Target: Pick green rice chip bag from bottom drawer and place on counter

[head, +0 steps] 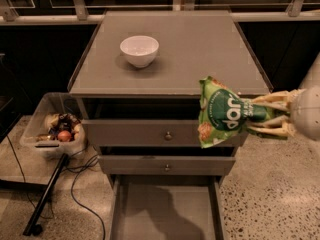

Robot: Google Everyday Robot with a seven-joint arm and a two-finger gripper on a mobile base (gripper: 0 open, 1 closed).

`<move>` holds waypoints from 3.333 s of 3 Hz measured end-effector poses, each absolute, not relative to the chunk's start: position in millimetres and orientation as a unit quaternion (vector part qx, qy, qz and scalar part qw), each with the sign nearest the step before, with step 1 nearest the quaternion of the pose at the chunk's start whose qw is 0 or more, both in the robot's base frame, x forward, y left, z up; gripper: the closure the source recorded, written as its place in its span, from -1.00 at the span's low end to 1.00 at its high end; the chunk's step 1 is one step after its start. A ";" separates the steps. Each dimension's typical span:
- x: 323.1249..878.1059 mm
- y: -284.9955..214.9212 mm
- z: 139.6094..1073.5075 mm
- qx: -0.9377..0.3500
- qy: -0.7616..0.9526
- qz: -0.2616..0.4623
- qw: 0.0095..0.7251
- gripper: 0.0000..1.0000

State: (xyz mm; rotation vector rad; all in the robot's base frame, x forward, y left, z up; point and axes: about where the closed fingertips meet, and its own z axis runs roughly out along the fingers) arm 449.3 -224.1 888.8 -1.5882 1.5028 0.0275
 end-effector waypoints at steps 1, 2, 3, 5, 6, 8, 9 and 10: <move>499.0 -209.7 899.6 -0.657 0.597 0.030 0.459 1.00; 550.6 -187.2 911.4 -0.652 0.601 0.051 0.459 1.00; 578.1 -178.3 918.5 -0.615 0.644 0.038 0.454 1.00; 631.2 -177.0 908.6 -0.514 0.719 0.014 0.467 1.00; 653.8 -179.4 906.1 -0.487 0.737 0.014 0.469 1.00; 708.2 -180.8 934.0 -0.470 0.738 0.006 0.484 1.00; 721.9 -185.8 925.2 -0.462 0.745 0.013 0.481 1.00; 726.8 -190.5 901.6 -0.462 0.752 0.024 0.469 1.00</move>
Offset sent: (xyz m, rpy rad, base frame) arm 0.1658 0.0620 0.0378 0.0957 0.0950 0.0456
